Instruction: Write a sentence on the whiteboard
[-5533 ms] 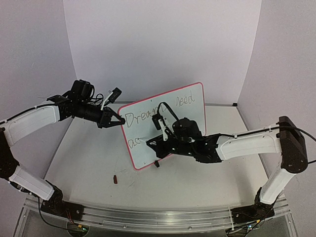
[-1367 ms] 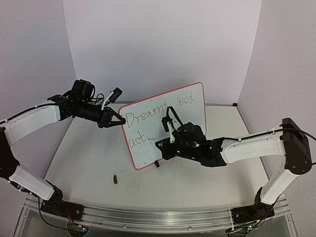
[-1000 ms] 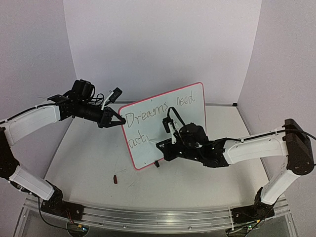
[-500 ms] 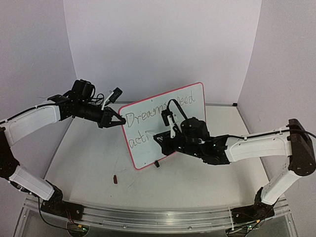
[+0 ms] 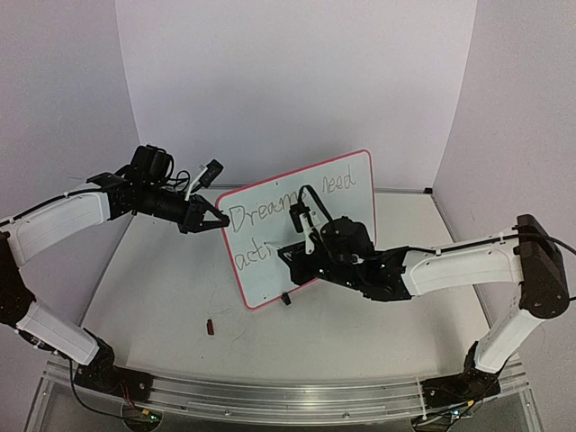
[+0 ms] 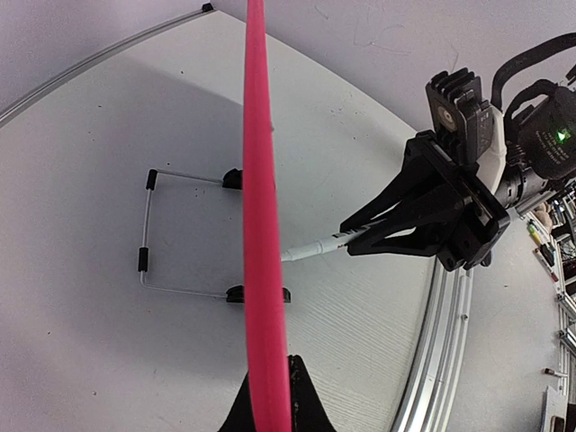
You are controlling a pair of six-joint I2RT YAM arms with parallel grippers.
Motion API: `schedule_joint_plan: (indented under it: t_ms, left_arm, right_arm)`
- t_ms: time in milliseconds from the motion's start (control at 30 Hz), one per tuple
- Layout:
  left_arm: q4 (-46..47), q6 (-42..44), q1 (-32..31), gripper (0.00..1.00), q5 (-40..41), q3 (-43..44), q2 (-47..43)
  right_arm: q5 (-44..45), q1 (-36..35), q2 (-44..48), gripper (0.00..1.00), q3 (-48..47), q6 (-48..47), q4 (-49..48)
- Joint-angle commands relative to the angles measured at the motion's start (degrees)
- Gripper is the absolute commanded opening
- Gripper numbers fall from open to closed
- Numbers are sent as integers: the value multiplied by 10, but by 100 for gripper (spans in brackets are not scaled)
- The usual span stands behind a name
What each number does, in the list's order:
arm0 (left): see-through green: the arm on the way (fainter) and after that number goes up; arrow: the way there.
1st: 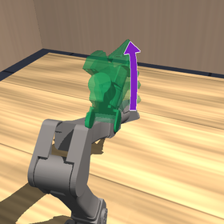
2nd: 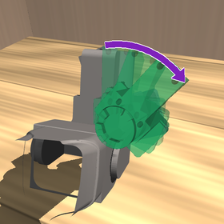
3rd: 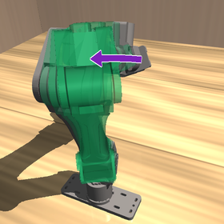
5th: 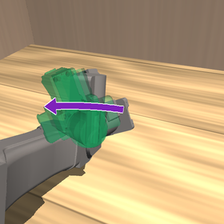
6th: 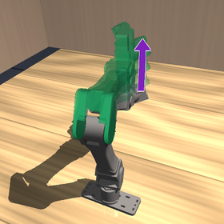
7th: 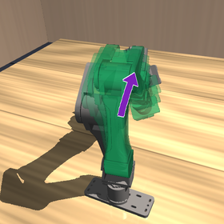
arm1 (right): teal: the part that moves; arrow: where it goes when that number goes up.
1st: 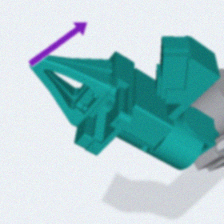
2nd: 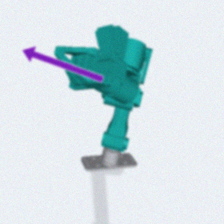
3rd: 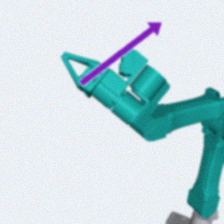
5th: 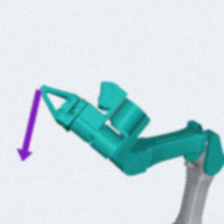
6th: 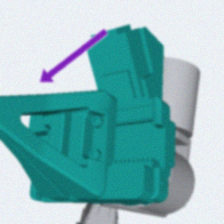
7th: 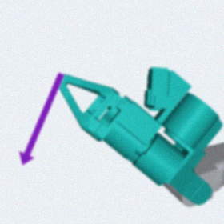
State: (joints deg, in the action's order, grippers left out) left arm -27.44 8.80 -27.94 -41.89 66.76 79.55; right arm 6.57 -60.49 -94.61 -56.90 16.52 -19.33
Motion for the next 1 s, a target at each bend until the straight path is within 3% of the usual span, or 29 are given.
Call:
schedule_joint_plan:
  t_ms: [0,367,967]
  left_arm:
    - [-60,12,-19,0,14,-5,25]
    - [-60,12,-20,0,14,-5,24]
    - [-61,12,-19,0,15,-6,26]
  right_arm:
    - [-10,-1,18,0,2,-12,-32]
    - [15,0,46,0,48,6,-30]
    - [25,18,13,0,22,-1,-26]
